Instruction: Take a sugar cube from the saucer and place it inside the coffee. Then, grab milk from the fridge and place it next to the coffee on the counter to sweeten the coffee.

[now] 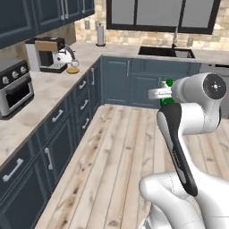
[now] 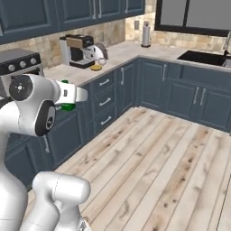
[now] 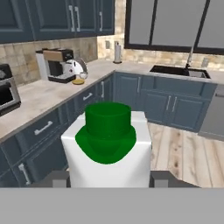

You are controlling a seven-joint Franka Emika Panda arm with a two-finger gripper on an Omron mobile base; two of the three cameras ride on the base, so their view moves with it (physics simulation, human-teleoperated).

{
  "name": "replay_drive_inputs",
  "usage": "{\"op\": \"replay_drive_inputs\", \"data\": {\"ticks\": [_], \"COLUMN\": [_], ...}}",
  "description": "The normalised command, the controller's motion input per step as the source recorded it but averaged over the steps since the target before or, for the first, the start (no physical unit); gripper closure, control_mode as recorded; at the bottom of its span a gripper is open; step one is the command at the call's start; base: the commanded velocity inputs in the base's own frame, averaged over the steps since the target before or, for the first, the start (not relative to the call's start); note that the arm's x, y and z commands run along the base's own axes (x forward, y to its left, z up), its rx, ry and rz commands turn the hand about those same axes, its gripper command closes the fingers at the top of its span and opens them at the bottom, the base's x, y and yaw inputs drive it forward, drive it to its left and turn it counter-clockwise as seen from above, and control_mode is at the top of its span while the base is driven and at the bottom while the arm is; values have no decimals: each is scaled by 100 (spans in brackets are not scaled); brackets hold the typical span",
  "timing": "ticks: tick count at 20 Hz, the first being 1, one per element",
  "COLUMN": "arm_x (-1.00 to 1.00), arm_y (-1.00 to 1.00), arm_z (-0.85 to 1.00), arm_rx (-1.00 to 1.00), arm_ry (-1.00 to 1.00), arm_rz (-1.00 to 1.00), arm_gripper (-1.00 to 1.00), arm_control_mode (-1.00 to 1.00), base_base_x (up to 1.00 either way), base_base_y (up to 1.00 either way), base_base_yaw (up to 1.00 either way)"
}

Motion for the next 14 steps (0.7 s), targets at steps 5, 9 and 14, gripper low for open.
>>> {"op": "replay_drive_inputs", "data": {"ticks": [5, 9, 14], "arm_x": [0, 0, 0], "arm_y": [0, 0, 0], "arm_z": [0, 0, 0], "arm_rx": [0, 0, 0], "arm_ry": [0, 0, 0], "arm_rz": [0, 0, 0], "arm_gripper": [100, 100, 100], "arm_control_mode": [100, 100, 100], "base_base_x": [100, 100, 100], "base_base_y": [-19, -15, -1], "base_base_yaw": [22, 24, 33]}}
